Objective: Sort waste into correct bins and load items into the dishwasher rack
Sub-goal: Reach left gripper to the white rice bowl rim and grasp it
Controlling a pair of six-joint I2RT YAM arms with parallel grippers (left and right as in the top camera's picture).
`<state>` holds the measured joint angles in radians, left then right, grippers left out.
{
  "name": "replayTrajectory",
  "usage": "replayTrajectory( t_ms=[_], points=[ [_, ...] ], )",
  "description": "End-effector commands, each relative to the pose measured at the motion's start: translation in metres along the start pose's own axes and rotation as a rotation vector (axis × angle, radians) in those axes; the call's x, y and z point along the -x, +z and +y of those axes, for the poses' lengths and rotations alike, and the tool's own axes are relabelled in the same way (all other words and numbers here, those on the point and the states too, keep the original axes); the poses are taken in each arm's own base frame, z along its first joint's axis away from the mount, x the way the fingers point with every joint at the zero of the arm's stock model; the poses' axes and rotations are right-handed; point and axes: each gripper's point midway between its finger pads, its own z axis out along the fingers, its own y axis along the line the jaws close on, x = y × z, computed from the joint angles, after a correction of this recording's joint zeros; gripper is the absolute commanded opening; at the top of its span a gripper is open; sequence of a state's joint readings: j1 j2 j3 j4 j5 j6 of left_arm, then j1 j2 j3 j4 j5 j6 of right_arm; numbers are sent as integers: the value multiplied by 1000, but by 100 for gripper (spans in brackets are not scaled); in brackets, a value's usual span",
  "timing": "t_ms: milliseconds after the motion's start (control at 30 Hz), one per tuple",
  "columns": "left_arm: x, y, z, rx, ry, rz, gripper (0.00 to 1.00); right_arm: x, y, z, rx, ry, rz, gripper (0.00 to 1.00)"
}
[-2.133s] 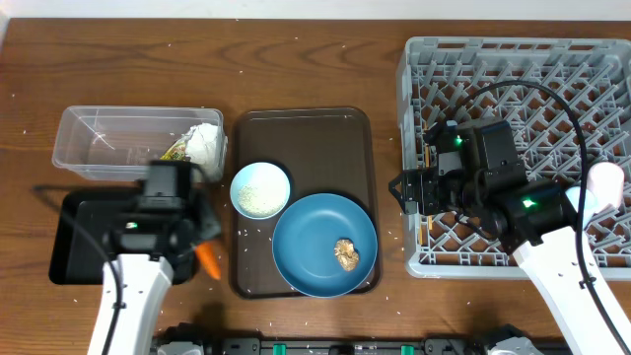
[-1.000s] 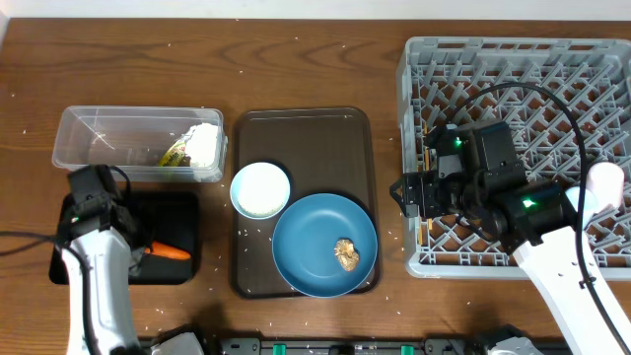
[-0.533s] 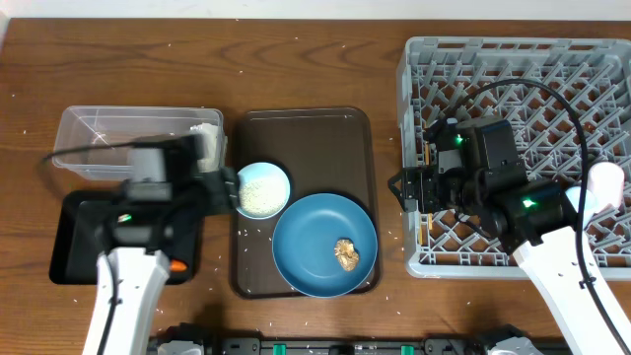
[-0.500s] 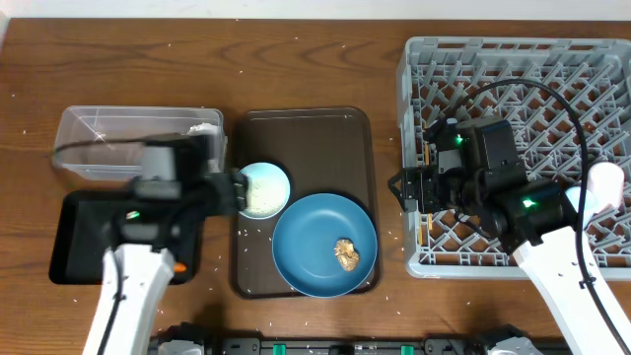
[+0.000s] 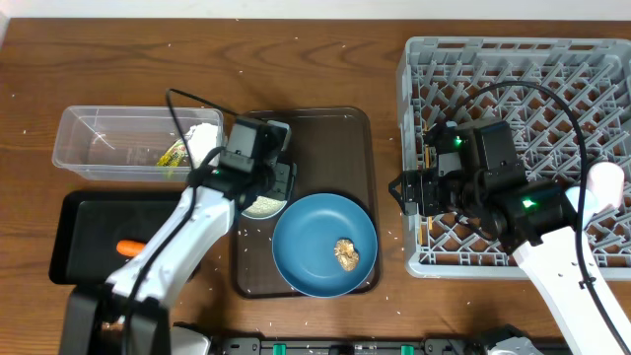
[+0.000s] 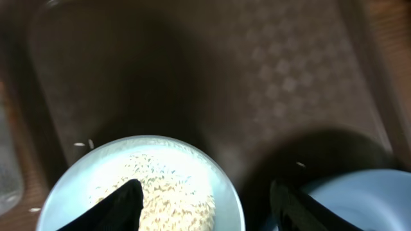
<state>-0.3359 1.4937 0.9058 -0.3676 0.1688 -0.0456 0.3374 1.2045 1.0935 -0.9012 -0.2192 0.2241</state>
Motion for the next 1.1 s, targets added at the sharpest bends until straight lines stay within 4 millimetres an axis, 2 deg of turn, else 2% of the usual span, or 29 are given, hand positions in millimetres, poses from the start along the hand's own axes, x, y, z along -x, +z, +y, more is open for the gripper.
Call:
replayTrajectory(
  t_ms=[0,233,333,467,600,700,867,1067],
  points=[
    [2,12,6,36,-74,8,63,-1,1,2,1,0,8,82],
    [-6,23,-2,37,-153,39,53,-1,1,2,1,0,8,83],
    [-11,30,-4,79,-154,51,53,-1,1,2,1,0,8,82],
    [-19,39,3,190,-165,58,52,-2,1,2,1,1,10,82],
    [-19,39,10,238,-212,43,51,-4,1,2,-2,3,21,82],
    [-16,38,17,277,-221,22,41,-5,1,2,-2,4,24,82],
    [-12,42,15,270,-222,7,35,-4,1,2,-2,4,22,82],
    [-21,55,17,280,-217,43,34,-5,1,2,-2,4,25,82]
  ],
)
